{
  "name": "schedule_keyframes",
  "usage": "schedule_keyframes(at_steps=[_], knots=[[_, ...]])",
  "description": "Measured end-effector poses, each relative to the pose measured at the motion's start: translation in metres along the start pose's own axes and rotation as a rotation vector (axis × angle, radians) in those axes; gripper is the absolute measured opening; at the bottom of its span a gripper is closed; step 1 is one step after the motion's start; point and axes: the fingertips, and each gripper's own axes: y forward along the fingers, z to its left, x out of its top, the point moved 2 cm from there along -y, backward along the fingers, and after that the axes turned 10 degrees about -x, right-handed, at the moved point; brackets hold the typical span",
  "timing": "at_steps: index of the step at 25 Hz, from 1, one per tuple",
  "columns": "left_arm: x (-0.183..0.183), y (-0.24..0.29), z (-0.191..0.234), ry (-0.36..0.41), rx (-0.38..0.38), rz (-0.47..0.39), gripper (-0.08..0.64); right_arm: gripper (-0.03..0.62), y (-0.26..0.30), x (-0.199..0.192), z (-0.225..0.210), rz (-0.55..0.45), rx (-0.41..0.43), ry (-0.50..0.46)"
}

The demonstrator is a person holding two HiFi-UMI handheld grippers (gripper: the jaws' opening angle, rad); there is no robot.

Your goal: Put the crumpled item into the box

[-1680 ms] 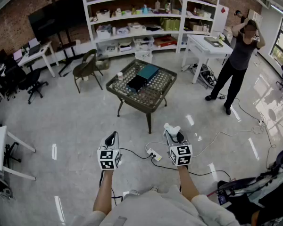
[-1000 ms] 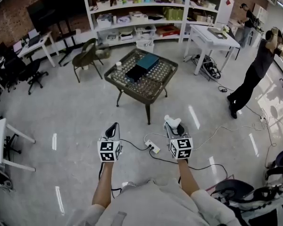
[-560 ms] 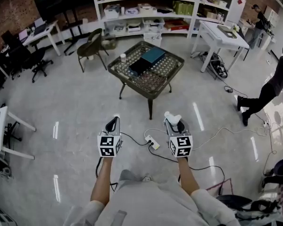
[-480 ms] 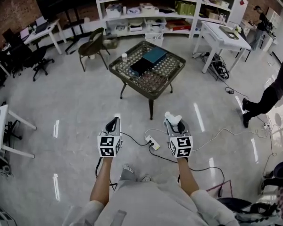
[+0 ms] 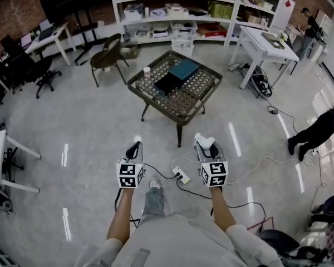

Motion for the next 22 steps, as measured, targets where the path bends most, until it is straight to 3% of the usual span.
schedule_keyframes(at_steps=[22], knots=[[0.071,0.193,0.192,-0.004,-0.150,-0.038,0.006,0.166,0.231,0.075,0.010,-0.006,-0.158,0.034]])
